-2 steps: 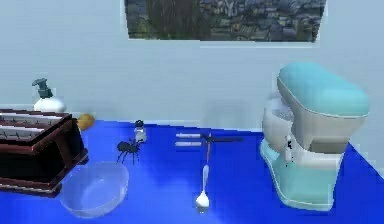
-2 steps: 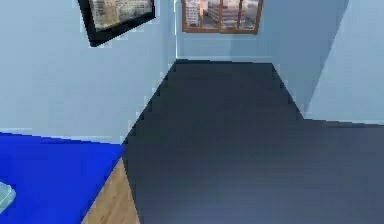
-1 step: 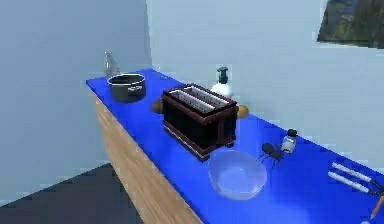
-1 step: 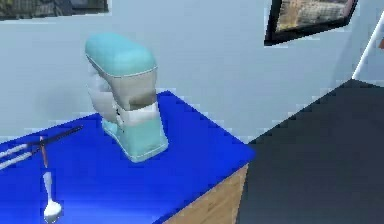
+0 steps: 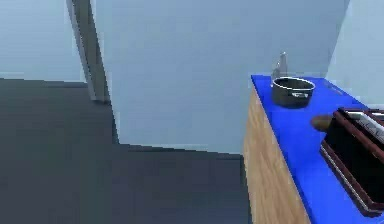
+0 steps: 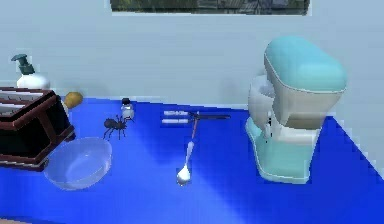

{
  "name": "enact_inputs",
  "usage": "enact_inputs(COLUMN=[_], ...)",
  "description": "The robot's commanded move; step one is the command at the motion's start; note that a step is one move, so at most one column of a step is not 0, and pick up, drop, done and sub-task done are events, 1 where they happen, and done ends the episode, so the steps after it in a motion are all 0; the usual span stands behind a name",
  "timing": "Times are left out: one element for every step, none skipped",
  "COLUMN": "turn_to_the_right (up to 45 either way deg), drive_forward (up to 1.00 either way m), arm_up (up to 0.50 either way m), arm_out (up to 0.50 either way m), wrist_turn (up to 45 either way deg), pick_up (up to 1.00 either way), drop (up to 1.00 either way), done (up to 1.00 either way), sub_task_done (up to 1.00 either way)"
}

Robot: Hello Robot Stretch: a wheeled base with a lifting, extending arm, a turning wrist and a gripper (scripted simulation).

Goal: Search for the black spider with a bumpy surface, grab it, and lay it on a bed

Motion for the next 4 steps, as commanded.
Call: enact_inputs(turn_to_the_right=[-18.0, 0.0, 0.0, 0.0], drive_forward=[0.00, 0.00, 0.00, 0.00], arm_up=[0.00, 0.50, 0.38, 0.00], arm_out=[0.00, 0.00, 0.00, 0.32], wrist_turn=[0.0, 0.0, 0.0, 0.0], pick_up=[0.00, 0.00, 0.00, 0.00], drop=[0.00, 0.00, 0.00, 0.00], done=[0.00, 0.00, 0.00, 0.00], sub_task_done=[0.00, 0.00, 0.00, 0.00])
